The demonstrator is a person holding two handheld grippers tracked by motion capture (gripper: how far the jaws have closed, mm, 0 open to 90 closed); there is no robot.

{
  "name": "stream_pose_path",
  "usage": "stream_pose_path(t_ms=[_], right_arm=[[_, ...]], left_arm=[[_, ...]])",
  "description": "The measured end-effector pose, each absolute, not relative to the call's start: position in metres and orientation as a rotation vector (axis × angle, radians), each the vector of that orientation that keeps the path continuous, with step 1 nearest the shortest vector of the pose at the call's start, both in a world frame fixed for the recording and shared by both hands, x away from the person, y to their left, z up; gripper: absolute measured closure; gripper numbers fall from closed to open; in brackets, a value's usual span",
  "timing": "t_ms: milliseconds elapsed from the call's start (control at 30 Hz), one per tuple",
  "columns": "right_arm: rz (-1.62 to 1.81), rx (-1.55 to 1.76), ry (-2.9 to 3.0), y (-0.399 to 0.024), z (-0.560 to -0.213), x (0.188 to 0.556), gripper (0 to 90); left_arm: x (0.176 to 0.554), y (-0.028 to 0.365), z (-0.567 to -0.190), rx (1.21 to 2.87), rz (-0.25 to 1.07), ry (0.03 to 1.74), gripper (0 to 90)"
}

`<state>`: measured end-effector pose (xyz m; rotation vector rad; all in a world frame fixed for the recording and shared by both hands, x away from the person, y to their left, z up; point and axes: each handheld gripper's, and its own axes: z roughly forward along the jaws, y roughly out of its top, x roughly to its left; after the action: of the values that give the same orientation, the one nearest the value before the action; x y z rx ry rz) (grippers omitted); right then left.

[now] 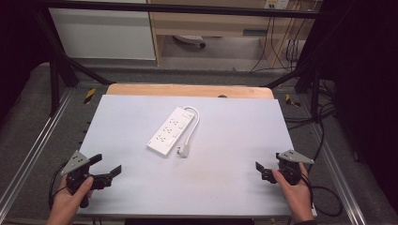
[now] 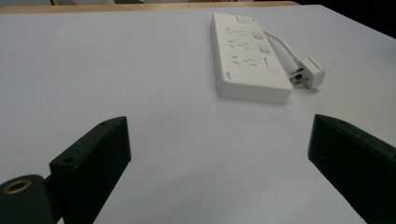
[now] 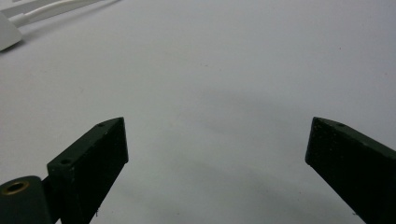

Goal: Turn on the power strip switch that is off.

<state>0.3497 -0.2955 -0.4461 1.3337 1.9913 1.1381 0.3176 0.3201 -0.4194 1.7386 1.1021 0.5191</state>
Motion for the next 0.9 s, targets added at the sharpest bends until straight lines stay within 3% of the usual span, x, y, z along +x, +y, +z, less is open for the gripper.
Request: stream_pose_path(t_ms=[900], right_arm=[[1.155,1.300,2.002,-0.2902,-0.4419,0.3465,5.6]], left_arm=[[0.3142,0.3124,-0.4101,1.675,0.510,1.059,6.5]])
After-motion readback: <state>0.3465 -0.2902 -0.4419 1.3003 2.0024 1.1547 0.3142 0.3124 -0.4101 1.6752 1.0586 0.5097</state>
